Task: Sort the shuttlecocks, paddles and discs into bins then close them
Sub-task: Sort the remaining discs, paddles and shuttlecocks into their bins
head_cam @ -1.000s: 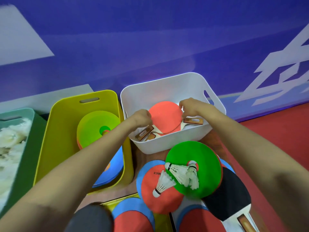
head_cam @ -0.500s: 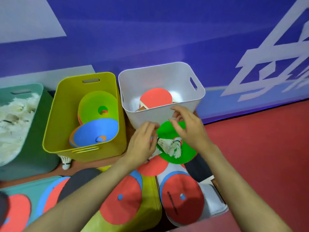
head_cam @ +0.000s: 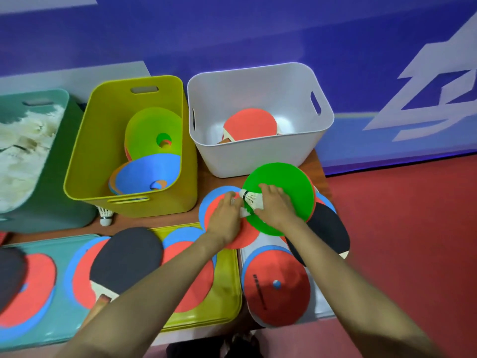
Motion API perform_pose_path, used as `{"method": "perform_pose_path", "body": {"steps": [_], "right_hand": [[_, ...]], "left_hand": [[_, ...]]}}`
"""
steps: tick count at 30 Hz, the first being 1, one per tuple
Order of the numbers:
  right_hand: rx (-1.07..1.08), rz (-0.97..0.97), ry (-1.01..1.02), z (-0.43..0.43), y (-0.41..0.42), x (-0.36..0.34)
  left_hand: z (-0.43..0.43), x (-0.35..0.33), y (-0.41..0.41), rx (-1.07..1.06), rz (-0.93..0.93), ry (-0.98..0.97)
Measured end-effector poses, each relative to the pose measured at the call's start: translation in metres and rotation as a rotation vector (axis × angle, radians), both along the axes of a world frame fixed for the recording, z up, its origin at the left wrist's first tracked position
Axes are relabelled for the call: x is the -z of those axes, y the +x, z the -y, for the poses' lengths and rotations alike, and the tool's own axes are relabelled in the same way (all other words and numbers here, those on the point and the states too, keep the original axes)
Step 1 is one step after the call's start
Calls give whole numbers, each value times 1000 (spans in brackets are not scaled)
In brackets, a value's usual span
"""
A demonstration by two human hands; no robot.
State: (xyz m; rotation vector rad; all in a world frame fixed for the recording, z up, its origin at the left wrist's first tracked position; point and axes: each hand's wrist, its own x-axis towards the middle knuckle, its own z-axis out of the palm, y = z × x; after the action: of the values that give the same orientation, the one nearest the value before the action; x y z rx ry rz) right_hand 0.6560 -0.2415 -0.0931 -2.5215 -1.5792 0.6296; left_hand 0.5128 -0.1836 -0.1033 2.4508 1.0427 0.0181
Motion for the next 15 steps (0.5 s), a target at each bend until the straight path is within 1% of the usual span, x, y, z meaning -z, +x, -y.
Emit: {"method": "perform_pose_path", "body": {"steps": [3, 5, 7, 10, 12, 15], "right_hand": [[7, 39, -15, -2, -3, 3], [30, 29, 51, -2, -6, 2], [56, -24, 190, -2, -9, 0], [109, -188, 418, -2, -15, -6], [137, -277, 534, 0, -22, -13], [176, -349, 682, 3, -36, -29]], "left_hand": [[1, -3, -8, -46, 88, 24], [1, -8, -17, -99, 175, 39], [1, -14, -27, -146, 260, 67], [1, -25, -39, -214, 409, 100], [1, -33, -49, -246, 492, 124], [4, -50, -65, -261, 603, 145]]}}
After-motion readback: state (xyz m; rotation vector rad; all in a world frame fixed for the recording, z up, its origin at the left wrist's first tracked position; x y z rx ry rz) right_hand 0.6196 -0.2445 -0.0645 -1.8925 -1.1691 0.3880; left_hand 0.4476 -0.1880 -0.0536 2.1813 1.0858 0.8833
